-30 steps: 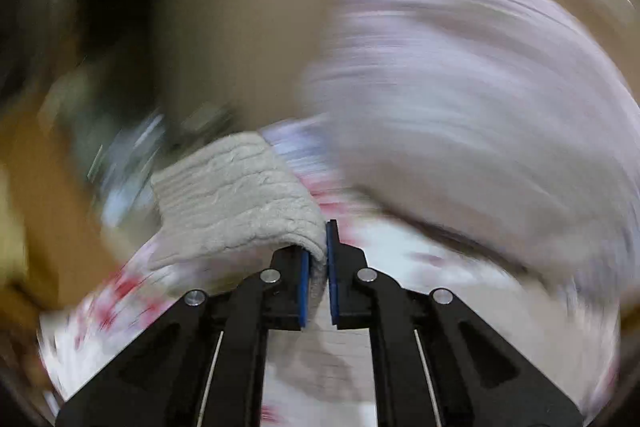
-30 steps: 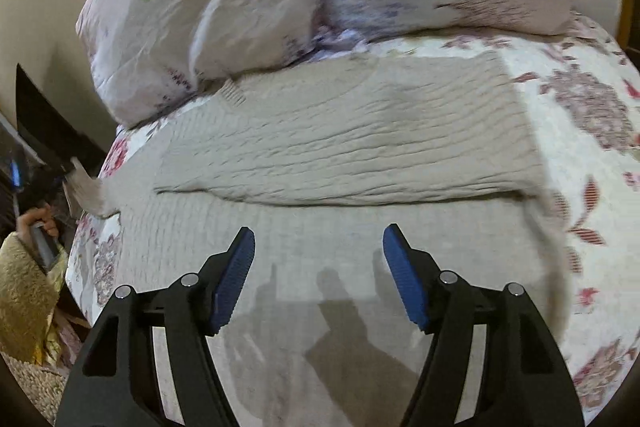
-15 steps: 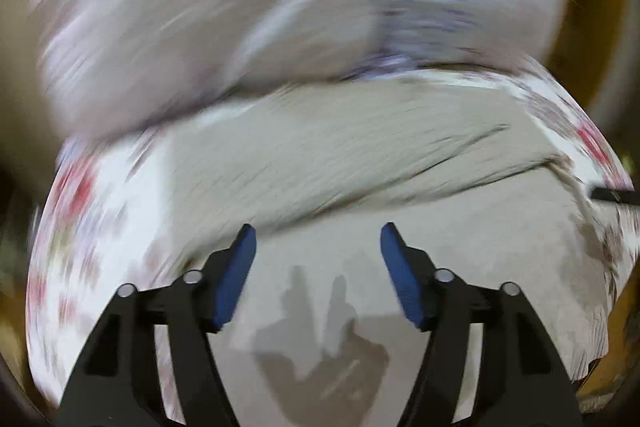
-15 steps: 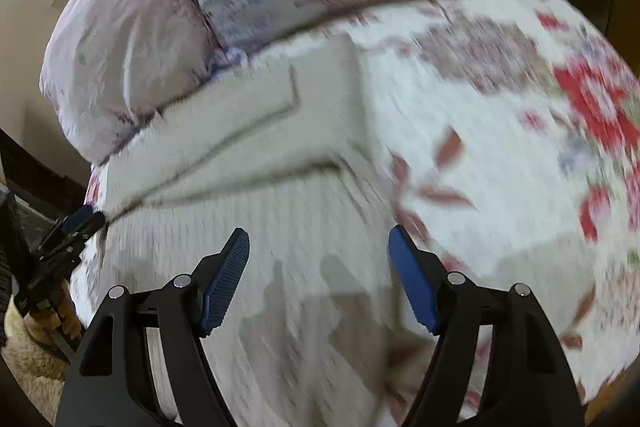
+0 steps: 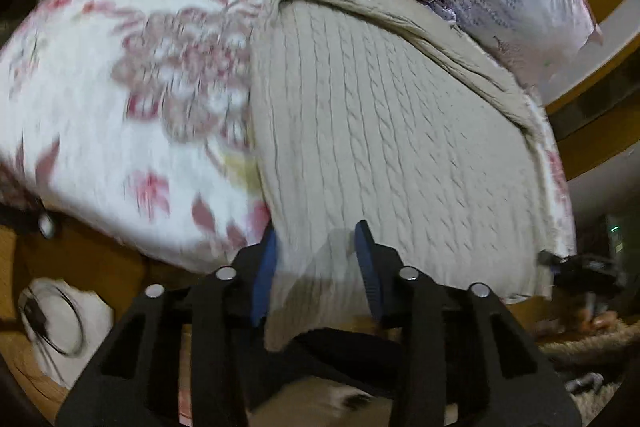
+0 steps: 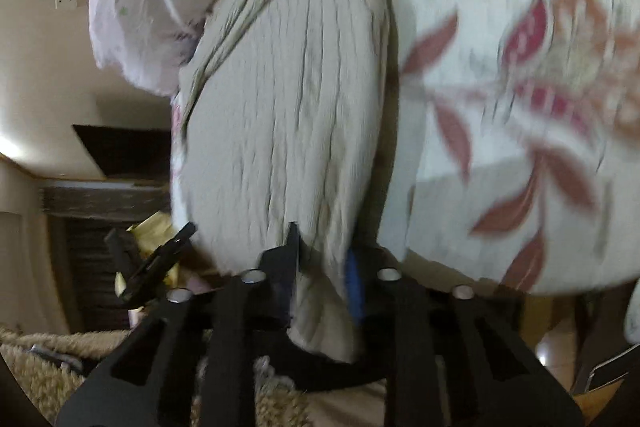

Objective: Fold small clothes

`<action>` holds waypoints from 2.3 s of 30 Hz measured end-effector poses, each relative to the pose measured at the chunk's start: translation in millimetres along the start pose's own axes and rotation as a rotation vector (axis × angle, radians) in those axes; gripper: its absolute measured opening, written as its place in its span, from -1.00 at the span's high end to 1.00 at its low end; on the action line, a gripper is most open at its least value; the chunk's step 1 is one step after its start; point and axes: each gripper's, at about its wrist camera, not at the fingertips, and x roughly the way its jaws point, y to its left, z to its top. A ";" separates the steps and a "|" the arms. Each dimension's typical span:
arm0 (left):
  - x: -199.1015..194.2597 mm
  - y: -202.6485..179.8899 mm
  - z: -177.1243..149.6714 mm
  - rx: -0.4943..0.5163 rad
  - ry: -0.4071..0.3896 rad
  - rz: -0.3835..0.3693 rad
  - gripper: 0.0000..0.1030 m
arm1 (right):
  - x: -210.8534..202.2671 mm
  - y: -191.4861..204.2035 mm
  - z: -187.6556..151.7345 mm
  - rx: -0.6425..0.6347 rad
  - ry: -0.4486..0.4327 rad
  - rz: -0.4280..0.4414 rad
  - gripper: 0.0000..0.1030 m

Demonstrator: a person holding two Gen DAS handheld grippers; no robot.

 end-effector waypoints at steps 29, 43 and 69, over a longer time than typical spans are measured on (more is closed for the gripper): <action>98.7 23.7 254.7 -0.057 -0.039 -0.084 -0.35 | -16.8 56.7 209.5 0.034 -0.520 -0.071 -0.60; 81.7 -158.7 258.3 0.004 -0.102 -0.577 0.77 | -71.6 47.9 189.0 -0.052 -0.564 -0.124 -0.60; 195.4 -210.8 204.2 0.158 0.038 -0.247 0.24 | 15.3 59.4 249.8 -0.096 -0.218 -0.130 0.36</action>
